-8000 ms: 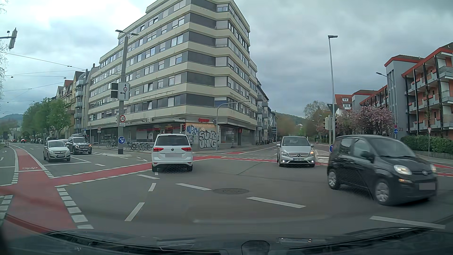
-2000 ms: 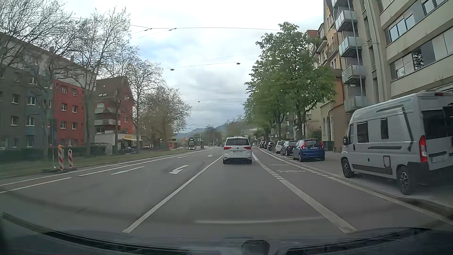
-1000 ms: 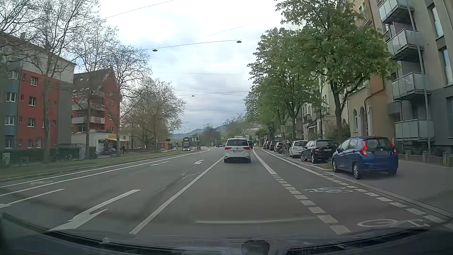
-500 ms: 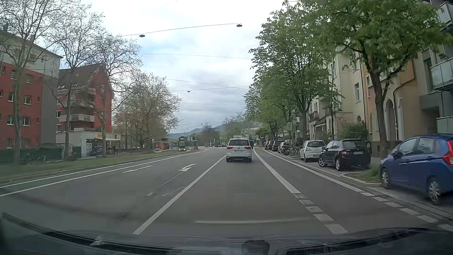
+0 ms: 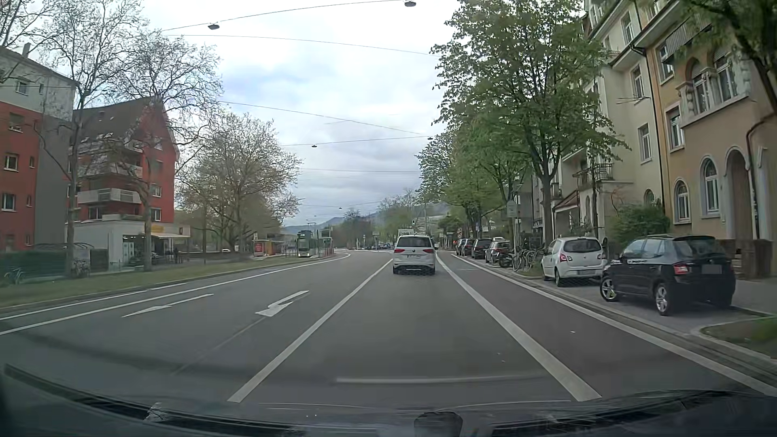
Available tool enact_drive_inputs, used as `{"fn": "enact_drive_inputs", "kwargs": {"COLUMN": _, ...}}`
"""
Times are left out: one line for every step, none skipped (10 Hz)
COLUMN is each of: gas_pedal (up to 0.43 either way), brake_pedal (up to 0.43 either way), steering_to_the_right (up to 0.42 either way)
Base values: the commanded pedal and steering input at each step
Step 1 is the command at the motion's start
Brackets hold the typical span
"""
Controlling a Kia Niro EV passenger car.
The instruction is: Follow the waypoints while adhering to traffic rules and regulations
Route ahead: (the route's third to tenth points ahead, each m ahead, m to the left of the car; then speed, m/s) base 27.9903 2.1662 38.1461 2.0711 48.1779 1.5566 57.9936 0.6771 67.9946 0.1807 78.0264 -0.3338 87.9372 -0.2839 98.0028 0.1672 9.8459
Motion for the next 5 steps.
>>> {"fn": "enact_drive_inputs", "kwargs": {"gas_pedal": 0.13, "brake_pedal": 0.0, "steering_to_the_right": 0.006}}
{"fn": "enact_drive_inputs", "kwargs": {"gas_pedal": 0.118, "brake_pedal": 0.0, "steering_to_the_right": 0.007}}
{"fn": "enact_drive_inputs", "kwargs": {"gas_pedal": 0.11, "brake_pedal": 0.0, "steering_to_the_right": 0.005}}
{"fn": "enact_drive_inputs", "kwargs": {"gas_pedal": 0.11, "brake_pedal": 0.0, "steering_to_the_right": 0.005}}
{"fn": "enact_drive_inputs", "kwargs": {"gas_pedal": 0.11, "brake_pedal": 0.0, "steering_to_the_right": 0.006}}
